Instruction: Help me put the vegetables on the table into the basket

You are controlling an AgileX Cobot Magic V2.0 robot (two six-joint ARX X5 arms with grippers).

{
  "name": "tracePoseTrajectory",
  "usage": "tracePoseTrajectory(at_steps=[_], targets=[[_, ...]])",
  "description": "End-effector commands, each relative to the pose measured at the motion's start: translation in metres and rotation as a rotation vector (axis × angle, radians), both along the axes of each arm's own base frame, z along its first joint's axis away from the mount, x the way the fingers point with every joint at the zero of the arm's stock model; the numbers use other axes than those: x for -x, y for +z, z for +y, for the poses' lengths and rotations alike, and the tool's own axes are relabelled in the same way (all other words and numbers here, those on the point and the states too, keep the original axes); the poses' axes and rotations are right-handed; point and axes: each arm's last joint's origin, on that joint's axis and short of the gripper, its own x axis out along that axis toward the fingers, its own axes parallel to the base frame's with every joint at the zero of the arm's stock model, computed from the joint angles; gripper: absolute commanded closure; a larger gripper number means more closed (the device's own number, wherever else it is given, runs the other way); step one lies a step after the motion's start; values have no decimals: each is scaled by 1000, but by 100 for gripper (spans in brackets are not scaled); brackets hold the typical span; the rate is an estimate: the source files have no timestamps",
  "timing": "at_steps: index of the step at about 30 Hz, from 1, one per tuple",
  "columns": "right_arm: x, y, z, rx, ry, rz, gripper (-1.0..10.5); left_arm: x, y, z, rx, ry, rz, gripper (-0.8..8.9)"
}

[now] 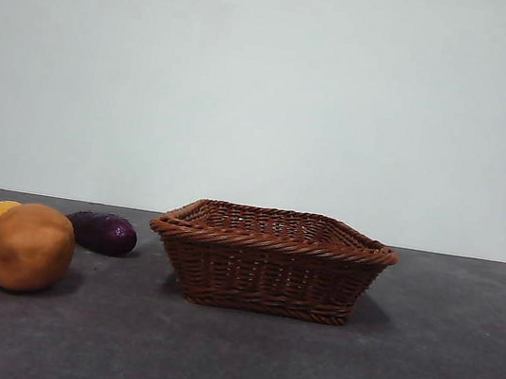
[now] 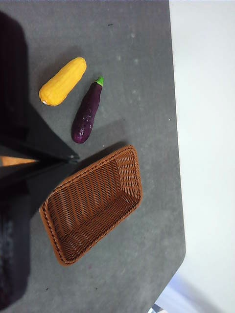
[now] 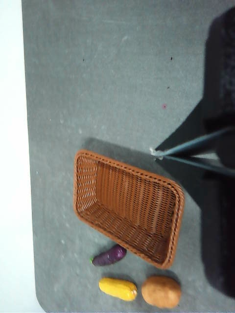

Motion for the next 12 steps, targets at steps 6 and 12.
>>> tracePoseTrajectory(at_steps=[6, 12], targets=[[-6, 5, 1, 12, 35, 28, 955, -3, -2, 0, -39, -13, 69, 820], [-10, 1, 1, 30, 59, 76, 890, -13, -5, 0, -34, -13, 119, 613]])
